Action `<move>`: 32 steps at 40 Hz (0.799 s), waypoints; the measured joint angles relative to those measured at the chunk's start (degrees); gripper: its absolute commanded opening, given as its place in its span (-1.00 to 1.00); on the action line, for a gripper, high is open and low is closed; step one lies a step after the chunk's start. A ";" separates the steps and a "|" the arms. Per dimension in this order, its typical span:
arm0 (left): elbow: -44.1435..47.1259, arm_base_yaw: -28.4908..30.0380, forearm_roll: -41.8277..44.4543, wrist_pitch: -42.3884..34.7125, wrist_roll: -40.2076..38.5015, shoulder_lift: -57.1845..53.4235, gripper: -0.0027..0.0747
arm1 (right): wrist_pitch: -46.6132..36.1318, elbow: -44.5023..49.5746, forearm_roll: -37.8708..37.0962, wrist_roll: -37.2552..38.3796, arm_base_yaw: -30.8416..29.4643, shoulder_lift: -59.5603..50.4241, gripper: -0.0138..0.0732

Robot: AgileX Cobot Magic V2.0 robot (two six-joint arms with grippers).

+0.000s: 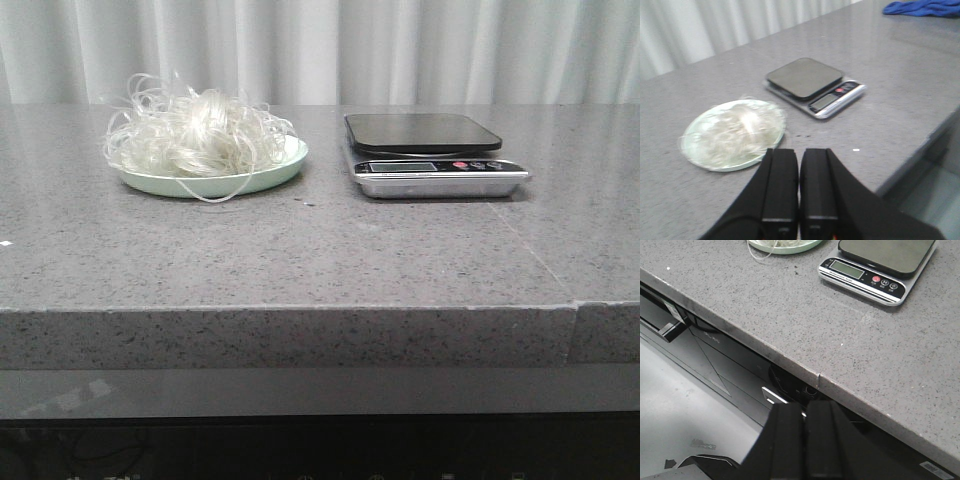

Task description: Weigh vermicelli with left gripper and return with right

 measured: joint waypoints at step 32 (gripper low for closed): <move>40.44 31.77 -1.97 -23.61 0.00 -30.85 -0.53 | 0.00 0.10 0.00 0.00 0.00 0.00 -0.38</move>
